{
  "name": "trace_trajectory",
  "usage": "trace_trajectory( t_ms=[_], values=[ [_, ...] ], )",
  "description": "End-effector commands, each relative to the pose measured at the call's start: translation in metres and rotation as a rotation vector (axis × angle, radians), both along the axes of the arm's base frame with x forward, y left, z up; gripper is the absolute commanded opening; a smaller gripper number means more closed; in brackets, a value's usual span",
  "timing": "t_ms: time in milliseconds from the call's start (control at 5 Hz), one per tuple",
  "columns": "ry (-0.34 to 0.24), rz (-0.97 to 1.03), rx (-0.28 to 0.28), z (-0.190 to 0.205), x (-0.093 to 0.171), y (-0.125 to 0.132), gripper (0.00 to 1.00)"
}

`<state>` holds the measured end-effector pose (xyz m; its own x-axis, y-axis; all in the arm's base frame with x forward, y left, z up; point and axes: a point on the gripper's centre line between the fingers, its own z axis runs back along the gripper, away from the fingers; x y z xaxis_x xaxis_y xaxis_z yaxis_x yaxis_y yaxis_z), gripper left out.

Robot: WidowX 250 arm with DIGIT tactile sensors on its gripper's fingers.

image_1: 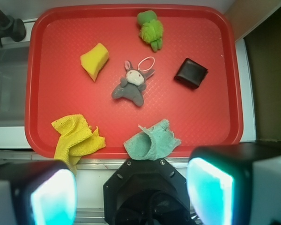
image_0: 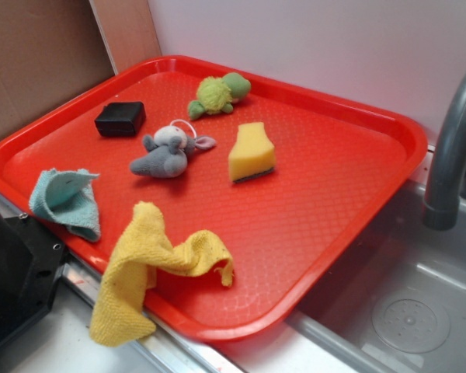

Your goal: Grab the blue cloth.

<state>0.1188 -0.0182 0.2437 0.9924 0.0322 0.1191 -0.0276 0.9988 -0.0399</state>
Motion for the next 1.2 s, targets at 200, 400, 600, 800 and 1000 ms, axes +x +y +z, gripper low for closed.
trace_trajectory(
  t_ms=[200,400,600,800,1000],
  values=[
    [0.05,-0.007,0.086,-0.05,0.002,0.031,1.0],
    [0.002,-0.026,0.083,-0.1,0.004,0.044,1.0],
    [0.014,-0.006,0.074,-0.15,0.008,0.051,1.0],
    [0.053,-0.035,0.036,-0.198,0.005,0.047,1.0],
    [0.079,-0.055,0.042,-0.222,0.002,0.038,1.0]
  ],
)
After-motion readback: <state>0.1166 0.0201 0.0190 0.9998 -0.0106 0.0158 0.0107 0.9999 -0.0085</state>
